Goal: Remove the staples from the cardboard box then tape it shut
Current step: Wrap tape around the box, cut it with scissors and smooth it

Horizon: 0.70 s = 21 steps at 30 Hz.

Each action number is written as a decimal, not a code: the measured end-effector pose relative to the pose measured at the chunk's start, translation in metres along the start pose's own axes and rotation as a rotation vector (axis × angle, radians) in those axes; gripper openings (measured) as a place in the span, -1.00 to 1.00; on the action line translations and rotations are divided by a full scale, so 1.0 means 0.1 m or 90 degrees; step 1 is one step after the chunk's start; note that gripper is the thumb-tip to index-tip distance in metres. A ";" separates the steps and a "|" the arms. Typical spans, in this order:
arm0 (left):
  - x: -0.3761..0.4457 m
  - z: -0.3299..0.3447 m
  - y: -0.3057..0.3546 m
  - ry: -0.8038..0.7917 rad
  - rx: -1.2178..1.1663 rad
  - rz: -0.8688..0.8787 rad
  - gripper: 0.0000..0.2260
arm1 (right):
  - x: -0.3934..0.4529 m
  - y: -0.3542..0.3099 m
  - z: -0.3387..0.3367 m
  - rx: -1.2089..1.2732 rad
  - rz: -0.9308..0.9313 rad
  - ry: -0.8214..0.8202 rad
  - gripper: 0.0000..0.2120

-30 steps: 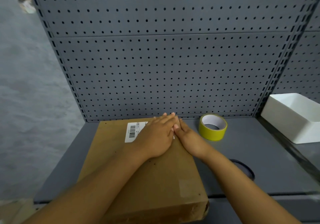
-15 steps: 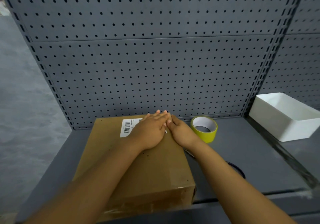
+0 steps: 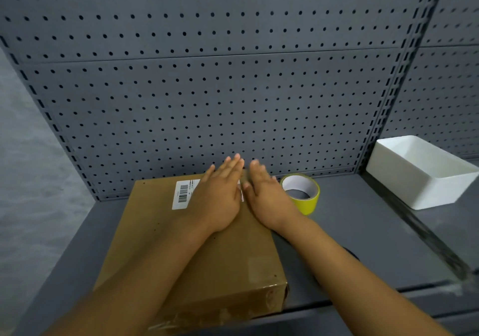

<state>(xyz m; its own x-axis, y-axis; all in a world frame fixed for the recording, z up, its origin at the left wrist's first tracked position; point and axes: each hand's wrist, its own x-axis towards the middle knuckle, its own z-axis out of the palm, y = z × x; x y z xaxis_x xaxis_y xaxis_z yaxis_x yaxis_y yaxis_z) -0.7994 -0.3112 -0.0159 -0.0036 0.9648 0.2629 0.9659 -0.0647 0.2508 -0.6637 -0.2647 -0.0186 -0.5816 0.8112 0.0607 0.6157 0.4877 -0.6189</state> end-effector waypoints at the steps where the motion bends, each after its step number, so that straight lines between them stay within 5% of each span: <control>1: 0.00 -0.01 0.01 0.011 0.010 -0.019 -0.52 | 0.01 0.00 -0.03 -0.036 -0.008 -0.038 -0.47; 10: -0.02 -0.05 0.01 -0.029 -0.003 -0.070 -0.58 | 0.05 -0.06 -0.19 -0.162 -0.032 -0.162 -0.47; 21: 0.03 -0.01 -0.02 -0.086 -0.047 0.024 -0.59 | -0.02 0.04 -0.04 0.226 0.049 -0.090 -0.40</control>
<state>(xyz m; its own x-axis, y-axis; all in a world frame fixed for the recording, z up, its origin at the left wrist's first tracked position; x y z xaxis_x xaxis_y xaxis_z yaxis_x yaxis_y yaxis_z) -0.8012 -0.3088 -0.0149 0.0718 0.9867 0.1461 0.9431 -0.1149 0.3120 -0.6584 -0.2631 -0.0182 -0.6235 0.7766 -0.0905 0.4533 0.2648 -0.8511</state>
